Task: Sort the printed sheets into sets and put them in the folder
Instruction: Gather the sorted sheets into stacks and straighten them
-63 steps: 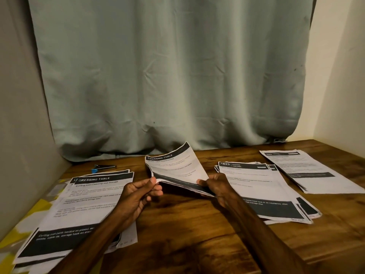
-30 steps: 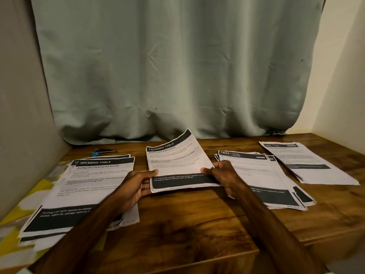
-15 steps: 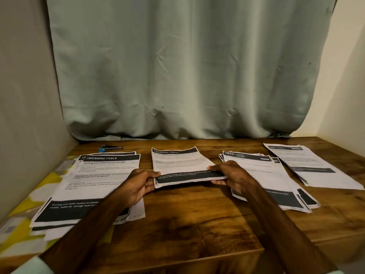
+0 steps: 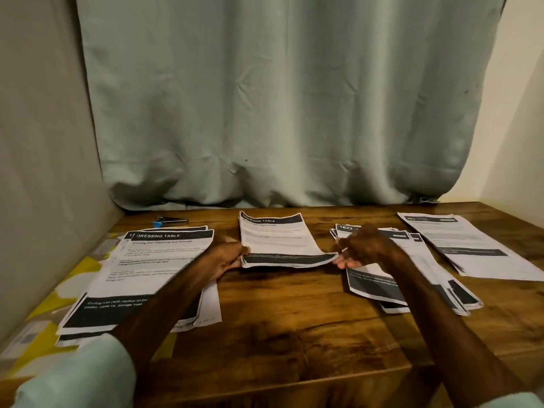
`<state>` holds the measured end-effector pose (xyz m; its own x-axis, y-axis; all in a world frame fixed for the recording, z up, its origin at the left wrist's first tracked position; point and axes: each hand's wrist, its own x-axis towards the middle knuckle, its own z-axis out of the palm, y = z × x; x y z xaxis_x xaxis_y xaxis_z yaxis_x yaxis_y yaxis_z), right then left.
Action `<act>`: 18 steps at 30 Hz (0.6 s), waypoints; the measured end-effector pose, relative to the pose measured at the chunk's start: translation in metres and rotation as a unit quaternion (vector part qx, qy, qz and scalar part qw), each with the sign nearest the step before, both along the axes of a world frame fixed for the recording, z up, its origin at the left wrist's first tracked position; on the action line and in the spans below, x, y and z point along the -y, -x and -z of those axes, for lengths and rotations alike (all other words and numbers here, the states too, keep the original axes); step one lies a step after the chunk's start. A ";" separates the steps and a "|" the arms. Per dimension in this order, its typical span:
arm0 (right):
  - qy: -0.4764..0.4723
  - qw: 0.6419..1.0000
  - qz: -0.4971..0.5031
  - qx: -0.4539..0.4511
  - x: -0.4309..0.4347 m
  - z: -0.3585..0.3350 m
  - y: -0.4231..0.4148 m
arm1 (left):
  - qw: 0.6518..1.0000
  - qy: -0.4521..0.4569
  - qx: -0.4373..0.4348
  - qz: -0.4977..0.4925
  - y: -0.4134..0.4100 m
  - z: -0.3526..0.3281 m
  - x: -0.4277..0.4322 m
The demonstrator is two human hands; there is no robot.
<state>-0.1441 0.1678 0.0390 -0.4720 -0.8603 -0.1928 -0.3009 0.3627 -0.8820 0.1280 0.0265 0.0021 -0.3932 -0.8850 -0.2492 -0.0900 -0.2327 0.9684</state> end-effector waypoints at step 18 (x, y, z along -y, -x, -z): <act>0.092 0.985 0.121 -0.085 -0.049 0.035 0.067 | 0.692 0.500 0.520 -0.023 0.059 -0.019 -0.054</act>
